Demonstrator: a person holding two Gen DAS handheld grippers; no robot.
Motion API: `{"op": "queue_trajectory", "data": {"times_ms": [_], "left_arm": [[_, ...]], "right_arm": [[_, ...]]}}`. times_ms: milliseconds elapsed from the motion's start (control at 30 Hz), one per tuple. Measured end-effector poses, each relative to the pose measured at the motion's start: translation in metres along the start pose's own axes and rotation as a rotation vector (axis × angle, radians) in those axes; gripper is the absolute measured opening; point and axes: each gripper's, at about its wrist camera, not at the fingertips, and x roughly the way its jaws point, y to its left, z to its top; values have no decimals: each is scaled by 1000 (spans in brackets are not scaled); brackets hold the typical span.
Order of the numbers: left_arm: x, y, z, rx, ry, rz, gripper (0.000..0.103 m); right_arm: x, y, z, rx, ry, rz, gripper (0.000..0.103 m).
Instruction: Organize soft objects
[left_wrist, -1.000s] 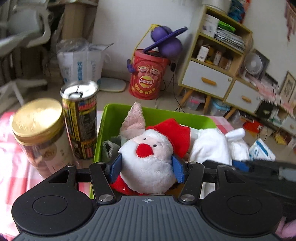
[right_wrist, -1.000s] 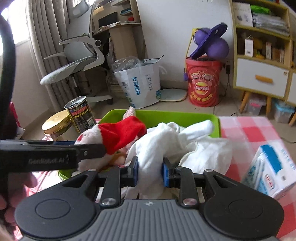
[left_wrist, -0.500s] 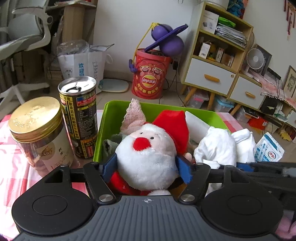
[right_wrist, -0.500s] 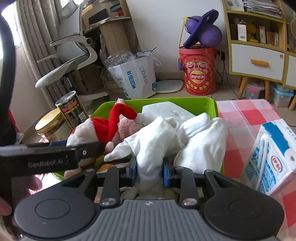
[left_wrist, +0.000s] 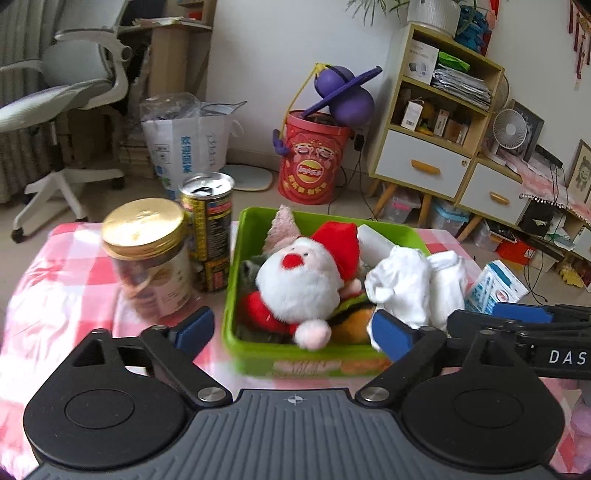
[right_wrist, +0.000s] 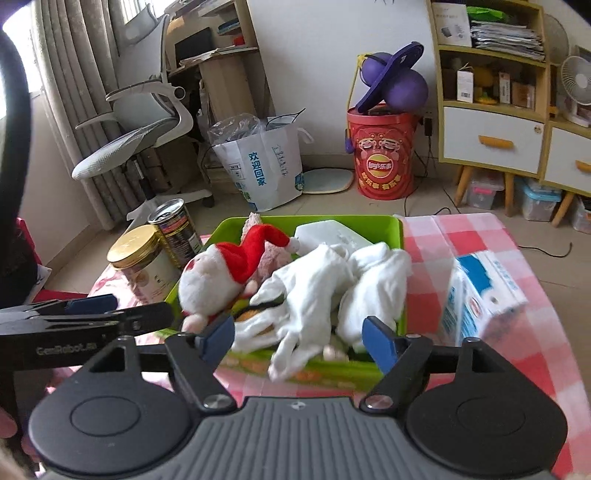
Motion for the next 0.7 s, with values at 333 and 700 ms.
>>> {"op": "queue_trajectory", "data": {"times_ms": [333,700], "left_arm": [[-51,-8,-28,-6,69,54,98],[-86,-23,-63,-39,135,155,98]], "right_arm": [[-50,17,-22,-33,14,-41,71],[-75,14,-52,33,112,-67,76]]}}
